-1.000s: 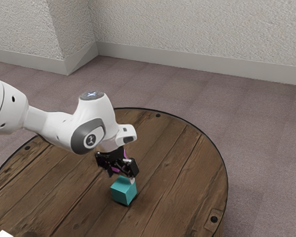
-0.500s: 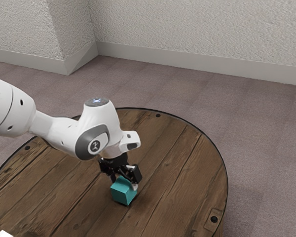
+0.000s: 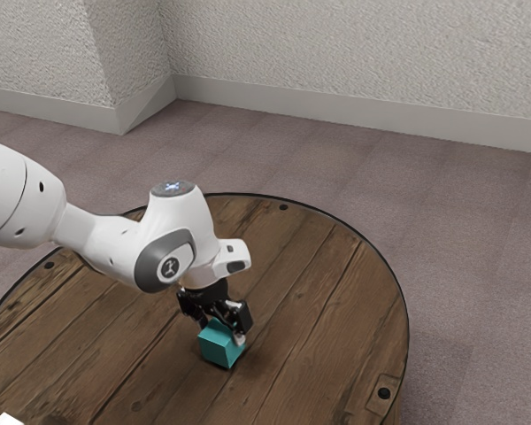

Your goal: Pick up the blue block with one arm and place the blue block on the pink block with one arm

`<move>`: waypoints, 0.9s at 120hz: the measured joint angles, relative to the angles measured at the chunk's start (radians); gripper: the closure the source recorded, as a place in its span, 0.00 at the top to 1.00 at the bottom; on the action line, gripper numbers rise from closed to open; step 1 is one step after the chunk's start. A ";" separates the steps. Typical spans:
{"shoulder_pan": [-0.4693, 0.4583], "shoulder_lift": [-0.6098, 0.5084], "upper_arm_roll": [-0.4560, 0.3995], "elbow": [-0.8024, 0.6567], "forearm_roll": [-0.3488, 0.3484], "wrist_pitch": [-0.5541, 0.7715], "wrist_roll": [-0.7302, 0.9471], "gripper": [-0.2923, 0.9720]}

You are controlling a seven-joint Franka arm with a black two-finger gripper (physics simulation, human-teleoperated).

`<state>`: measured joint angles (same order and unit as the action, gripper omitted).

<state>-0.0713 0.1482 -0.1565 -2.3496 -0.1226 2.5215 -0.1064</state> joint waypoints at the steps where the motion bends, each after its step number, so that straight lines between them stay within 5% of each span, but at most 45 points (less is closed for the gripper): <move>1: 0.000 0.000 0.000 0.000 0.000 0.000 0.000 0.68; 76: -0.001 -0.047 0.009 0.001 0.011 -0.002 -0.011 0.53; 94: -0.034 -0.122 0.121 0.068 0.087 -0.076 -0.011 0.53; 108: -0.004 -0.070 0.187 0.203 0.127 -0.151 -0.003 0.53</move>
<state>-0.0749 0.0786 0.0305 -2.1467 0.0047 2.3706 -0.1091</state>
